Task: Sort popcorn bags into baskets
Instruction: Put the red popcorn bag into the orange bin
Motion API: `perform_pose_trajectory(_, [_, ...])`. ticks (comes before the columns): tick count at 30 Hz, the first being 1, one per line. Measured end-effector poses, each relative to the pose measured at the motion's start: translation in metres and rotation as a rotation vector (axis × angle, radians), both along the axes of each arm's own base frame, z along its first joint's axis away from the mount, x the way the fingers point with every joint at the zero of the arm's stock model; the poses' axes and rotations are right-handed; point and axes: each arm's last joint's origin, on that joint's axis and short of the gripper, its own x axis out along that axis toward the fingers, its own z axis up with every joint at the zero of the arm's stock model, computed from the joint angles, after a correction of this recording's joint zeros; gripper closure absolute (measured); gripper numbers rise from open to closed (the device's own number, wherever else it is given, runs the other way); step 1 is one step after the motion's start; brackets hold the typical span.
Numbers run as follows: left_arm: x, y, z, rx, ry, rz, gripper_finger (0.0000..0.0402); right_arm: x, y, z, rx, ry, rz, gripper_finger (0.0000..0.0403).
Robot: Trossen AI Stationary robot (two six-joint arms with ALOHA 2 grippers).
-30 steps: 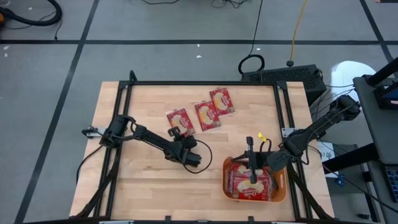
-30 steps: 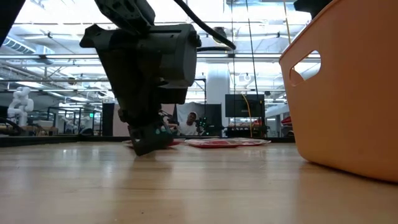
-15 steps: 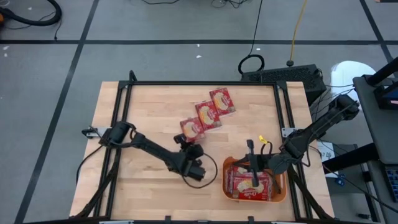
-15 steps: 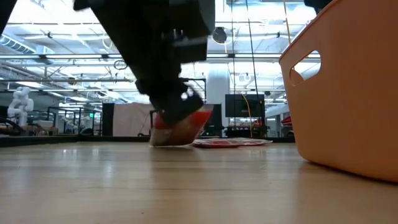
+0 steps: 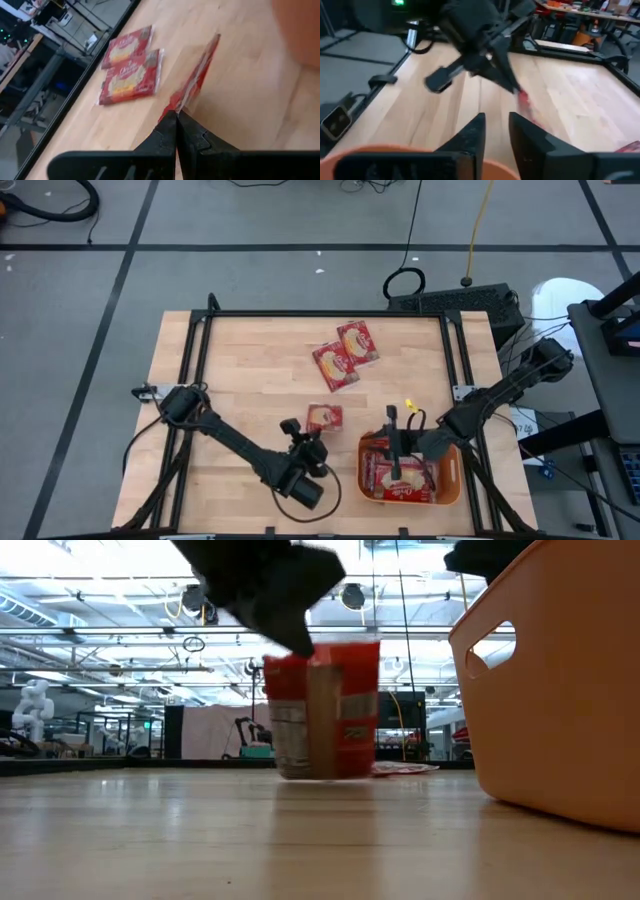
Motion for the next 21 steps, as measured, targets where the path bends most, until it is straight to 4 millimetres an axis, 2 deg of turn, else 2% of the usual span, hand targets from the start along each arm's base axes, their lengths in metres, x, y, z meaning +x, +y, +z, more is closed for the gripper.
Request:
perform_pose_trajectory(9, [0.008, -0.008, 0.025, -0.001, -0.105, 0.006, 0.0401, 0.007, -0.014, -0.004, -0.045, 0.048, -0.022, 0.0269])
perform_pose_trajectory(21, [0.025, 0.014, 0.067, 0.008, -0.138, 0.072, 0.0401, 0.010, -0.020, -0.004, 0.028, 0.049, -0.057, 0.0234])
